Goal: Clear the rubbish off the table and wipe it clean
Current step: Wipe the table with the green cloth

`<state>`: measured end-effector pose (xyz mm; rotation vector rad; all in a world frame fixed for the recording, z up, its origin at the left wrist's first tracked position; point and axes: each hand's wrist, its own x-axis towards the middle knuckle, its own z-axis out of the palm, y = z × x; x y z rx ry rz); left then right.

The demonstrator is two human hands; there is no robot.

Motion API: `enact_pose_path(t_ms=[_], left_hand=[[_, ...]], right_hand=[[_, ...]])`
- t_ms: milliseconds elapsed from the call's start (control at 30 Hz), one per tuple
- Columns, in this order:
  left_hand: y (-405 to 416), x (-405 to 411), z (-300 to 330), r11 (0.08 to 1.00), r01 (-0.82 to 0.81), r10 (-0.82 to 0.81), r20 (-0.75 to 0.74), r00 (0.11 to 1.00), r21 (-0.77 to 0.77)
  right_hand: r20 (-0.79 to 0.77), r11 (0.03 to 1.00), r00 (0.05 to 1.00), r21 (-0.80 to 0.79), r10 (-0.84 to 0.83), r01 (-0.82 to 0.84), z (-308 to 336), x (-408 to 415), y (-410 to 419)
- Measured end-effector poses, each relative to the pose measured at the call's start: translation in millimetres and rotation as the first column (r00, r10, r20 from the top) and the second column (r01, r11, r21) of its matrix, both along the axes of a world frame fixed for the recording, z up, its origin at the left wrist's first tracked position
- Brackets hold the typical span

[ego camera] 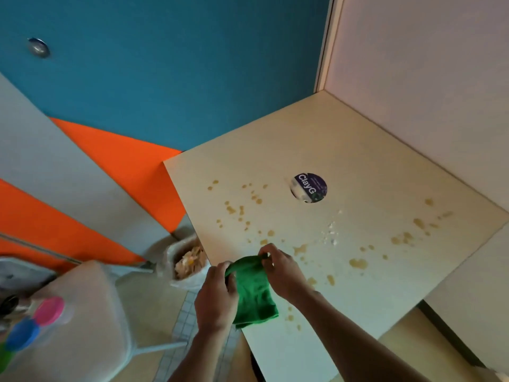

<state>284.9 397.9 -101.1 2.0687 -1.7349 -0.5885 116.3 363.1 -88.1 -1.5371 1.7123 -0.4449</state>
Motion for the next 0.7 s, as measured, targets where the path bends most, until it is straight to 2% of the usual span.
enact_pose_path(t_ms=[67, 167, 267, 333, 500, 700], left_hand=[[-16.0, 5.1, -9.2, 0.998, 0.024, -0.021, 0.061, 0.998, -0.060], [-29.6, 5.7, -30.2, 0.971, 0.188, -0.158, 0.195, 0.968, -0.148], [-25.2, -4.5, -55.3, 0.926, 0.365, -0.336, 0.232, 0.913, -0.096], [-18.8, -11.5, -69.1, 0.906, 0.423, -0.405, 0.221, 0.887, -0.036], [-28.1, -16.4, -80.8, 0.918, 0.391, -0.395, 0.252, 0.883, 0.066], [-83.0, 0.2, -82.6, 0.962, 0.249, -0.271, 0.327, 0.905, 0.109]], right_hand=[[-0.044, 1.000, 0.999, 0.006, 0.007, -0.007, -7.0, 10.3, -24.0], [-0.143, 0.997, 0.986, 0.012, 0.083, -0.082, -20.6, 20.9, -54.6], [-0.217, 0.992, 0.968, 0.043, 0.128, -0.122, -33.0, 22.7, -74.3], [-0.229, 0.994, 0.967, 0.041, 0.110, -0.103, -36.0, 18.0, -82.6], [-0.328, 0.994, 0.945, -0.106, -0.009, -0.028, -53.4, 1.0, -103.9], [-0.455, 0.957, 0.883, -0.290, -0.117, -0.023, -73.1, -12.0, -126.7]])
